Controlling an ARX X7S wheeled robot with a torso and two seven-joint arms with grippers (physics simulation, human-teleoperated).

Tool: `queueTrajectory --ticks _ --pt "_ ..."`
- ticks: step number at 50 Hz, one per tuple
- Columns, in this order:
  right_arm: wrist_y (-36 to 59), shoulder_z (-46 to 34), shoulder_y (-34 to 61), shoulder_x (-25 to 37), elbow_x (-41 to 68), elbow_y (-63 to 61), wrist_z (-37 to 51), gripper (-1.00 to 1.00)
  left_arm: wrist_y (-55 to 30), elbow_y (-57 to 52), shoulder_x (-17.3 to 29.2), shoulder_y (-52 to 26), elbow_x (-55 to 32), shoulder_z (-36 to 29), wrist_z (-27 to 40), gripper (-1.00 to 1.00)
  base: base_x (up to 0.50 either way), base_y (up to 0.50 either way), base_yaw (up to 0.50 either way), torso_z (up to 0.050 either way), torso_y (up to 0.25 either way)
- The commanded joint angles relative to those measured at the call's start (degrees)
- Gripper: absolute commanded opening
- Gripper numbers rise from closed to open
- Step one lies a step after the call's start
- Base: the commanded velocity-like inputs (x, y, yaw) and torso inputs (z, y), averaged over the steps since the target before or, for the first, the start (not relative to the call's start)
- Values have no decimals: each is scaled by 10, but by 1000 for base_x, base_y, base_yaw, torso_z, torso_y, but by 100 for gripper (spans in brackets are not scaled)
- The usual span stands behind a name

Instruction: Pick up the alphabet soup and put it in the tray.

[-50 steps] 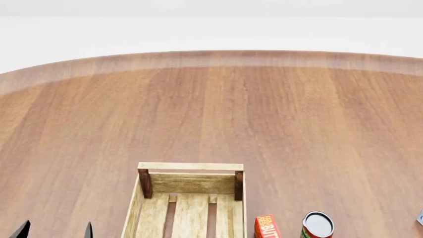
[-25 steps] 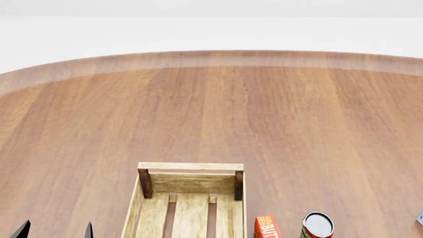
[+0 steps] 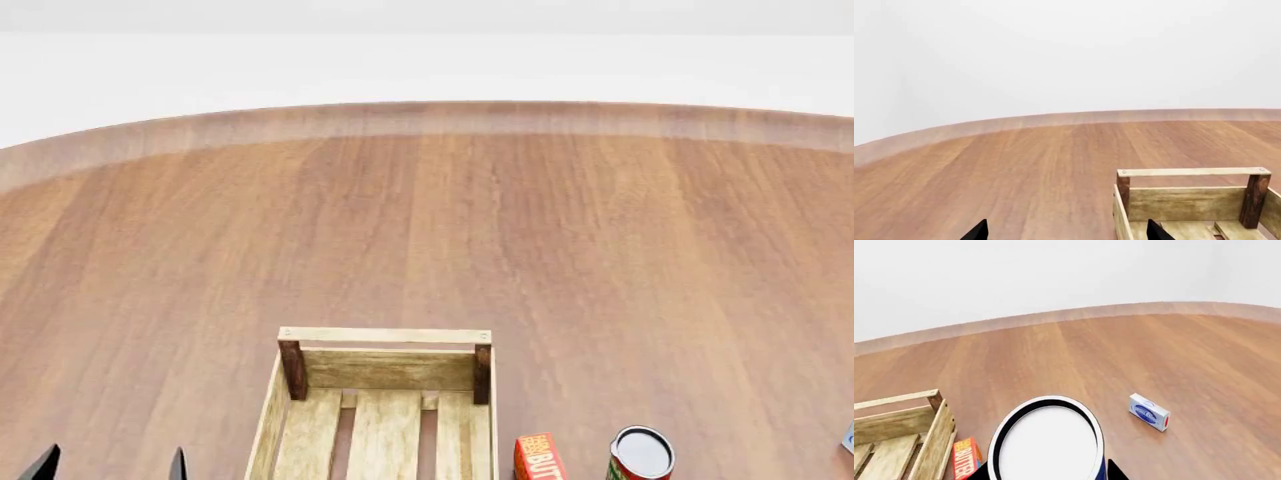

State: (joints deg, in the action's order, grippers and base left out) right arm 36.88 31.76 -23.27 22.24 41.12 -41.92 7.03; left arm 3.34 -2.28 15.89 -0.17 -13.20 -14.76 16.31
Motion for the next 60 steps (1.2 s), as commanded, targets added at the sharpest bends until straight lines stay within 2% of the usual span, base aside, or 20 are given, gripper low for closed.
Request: queueTrajectory --ticks 1,14,60 --pt "41 -14 32 24 22 -69 24 -100 -2 -7 4 2 -3 -1 3 100 0 0 0 0 0" --pt "72 -78 94 40 28 -80 44 -100 -2 -17 8 8 -5 -1 7 100 0 0 0 0 1" --pt "22 -294 262 -6 -57 66 1 -100 2 -9 11 2 -10 -11 12 100 0 0 0 0 0"
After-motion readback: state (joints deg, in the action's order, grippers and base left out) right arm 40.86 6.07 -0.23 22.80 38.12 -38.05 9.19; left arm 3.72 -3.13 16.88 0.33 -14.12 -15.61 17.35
